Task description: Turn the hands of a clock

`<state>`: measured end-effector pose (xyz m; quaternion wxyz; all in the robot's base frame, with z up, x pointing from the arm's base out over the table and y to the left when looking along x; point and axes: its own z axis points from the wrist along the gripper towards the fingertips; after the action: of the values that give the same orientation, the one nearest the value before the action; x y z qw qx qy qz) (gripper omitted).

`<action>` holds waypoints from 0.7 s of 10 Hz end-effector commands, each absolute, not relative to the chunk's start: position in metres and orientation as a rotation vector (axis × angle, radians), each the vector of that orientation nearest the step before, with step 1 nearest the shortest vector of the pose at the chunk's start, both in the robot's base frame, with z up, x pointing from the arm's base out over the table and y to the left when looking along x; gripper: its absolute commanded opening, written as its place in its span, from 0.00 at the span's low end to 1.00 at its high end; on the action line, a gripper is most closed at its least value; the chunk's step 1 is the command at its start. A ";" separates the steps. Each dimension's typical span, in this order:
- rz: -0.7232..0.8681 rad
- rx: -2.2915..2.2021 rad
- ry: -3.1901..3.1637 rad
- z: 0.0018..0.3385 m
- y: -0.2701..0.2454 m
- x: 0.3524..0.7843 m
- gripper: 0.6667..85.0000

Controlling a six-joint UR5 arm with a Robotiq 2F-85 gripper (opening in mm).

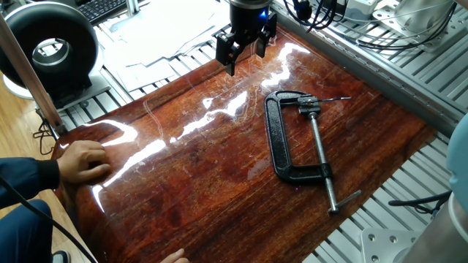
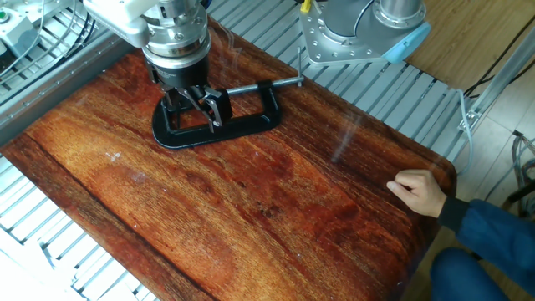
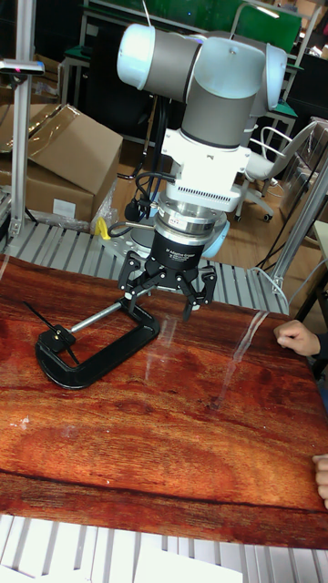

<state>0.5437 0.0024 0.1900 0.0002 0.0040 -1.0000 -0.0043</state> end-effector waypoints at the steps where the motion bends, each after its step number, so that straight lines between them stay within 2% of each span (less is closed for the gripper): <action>1: 0.179 -0.118 -3.154 0.192 -0.026 0.548 0.00; 5: 0.199 -0.157 -3.112 0.194 -0.005 0.544 0.00; 7: 0.184 -0.154 -3.119 0.201 -0.016 0.549 0.00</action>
<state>0.5455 -0.0122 0.1948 0.0074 -0.0396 -0.9975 0.0576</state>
